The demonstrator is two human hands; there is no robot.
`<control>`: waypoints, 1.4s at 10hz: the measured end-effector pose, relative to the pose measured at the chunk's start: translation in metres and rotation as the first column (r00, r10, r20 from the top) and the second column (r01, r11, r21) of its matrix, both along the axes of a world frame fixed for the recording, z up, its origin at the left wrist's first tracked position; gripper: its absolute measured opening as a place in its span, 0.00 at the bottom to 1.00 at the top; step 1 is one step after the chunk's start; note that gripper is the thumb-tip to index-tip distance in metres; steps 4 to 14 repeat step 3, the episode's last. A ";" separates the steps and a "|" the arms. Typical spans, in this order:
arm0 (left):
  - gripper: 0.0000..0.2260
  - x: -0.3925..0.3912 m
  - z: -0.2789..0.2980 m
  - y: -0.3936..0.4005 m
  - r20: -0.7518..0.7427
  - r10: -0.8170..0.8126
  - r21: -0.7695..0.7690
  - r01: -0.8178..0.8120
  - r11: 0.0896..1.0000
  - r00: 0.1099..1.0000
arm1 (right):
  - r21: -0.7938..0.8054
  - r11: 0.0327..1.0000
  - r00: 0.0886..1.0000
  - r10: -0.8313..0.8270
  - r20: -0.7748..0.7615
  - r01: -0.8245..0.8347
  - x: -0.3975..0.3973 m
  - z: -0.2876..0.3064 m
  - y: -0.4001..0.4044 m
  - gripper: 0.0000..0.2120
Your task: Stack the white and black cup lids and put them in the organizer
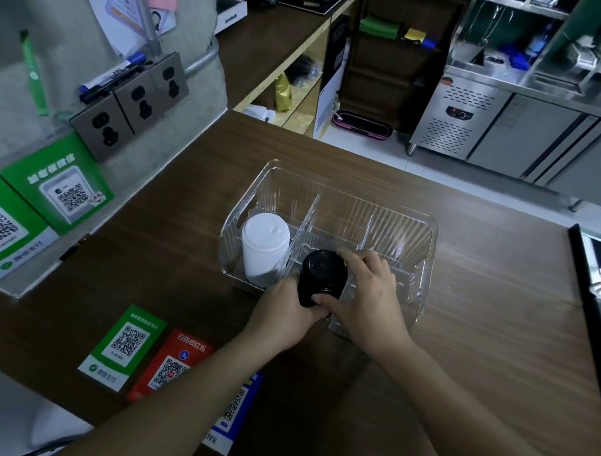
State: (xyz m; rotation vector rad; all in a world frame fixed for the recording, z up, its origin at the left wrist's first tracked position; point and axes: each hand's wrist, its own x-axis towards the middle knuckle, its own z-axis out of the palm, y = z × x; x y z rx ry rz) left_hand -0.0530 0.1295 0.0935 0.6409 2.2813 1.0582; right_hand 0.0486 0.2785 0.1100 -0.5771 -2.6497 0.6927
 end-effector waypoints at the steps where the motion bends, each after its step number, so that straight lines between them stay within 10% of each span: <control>1: 0.22 0.000 0.002 -0.007 -0.014 -0.009 0.041 0.010 0.999 1.000 | -0.032 0.999 1.000 -0.010 -0.011 0.010 0.001 0.001 -0.003 0.42; 14: 0.33 0.005 -0.003 -0.024 -0.036 -0.033 0.151 0.038 0.988 0.999 | -0.062 0.995 0.993 -0.080 -0.084 0.075 0.011 0.007 -0.010 0.40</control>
